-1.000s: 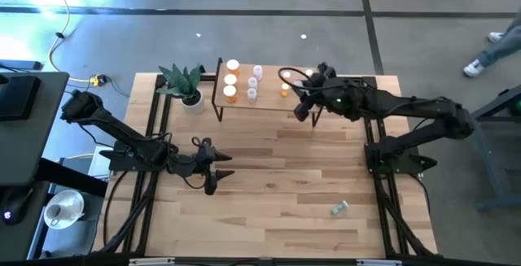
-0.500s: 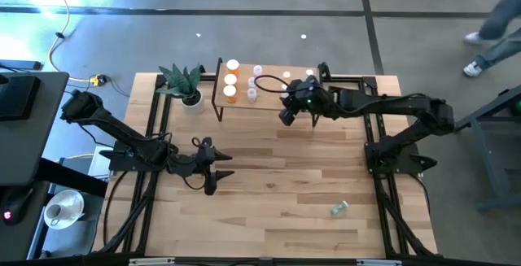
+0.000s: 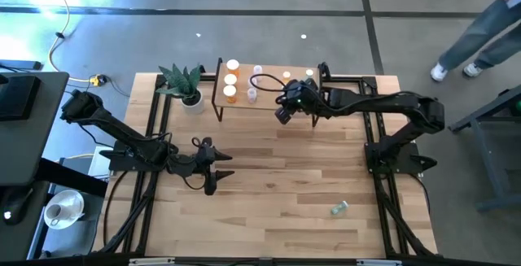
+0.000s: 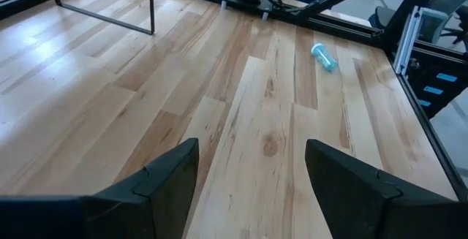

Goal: Pick and place medicine bottles onto shelf by color
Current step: Put the small orange pill bottle aligned with the other small orange pill bottles on the shelf

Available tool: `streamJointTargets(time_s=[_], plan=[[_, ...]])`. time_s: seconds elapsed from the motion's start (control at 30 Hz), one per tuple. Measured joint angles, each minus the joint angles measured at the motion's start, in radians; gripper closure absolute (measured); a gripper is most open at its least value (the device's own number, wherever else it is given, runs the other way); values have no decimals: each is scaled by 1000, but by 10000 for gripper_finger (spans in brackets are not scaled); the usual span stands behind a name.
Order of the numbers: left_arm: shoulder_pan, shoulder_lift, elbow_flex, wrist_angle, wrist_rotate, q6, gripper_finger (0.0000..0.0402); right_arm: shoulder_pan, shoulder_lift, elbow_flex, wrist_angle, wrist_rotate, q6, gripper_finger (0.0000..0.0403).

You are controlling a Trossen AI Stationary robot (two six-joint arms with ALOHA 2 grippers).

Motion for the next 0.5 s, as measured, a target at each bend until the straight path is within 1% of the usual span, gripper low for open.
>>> streamJointTargets(time_s=[0.5], plan=[[0, 0, 0, 0, 1, 0, 161, 0, 10, 0, -4, 9, -27, 298]])
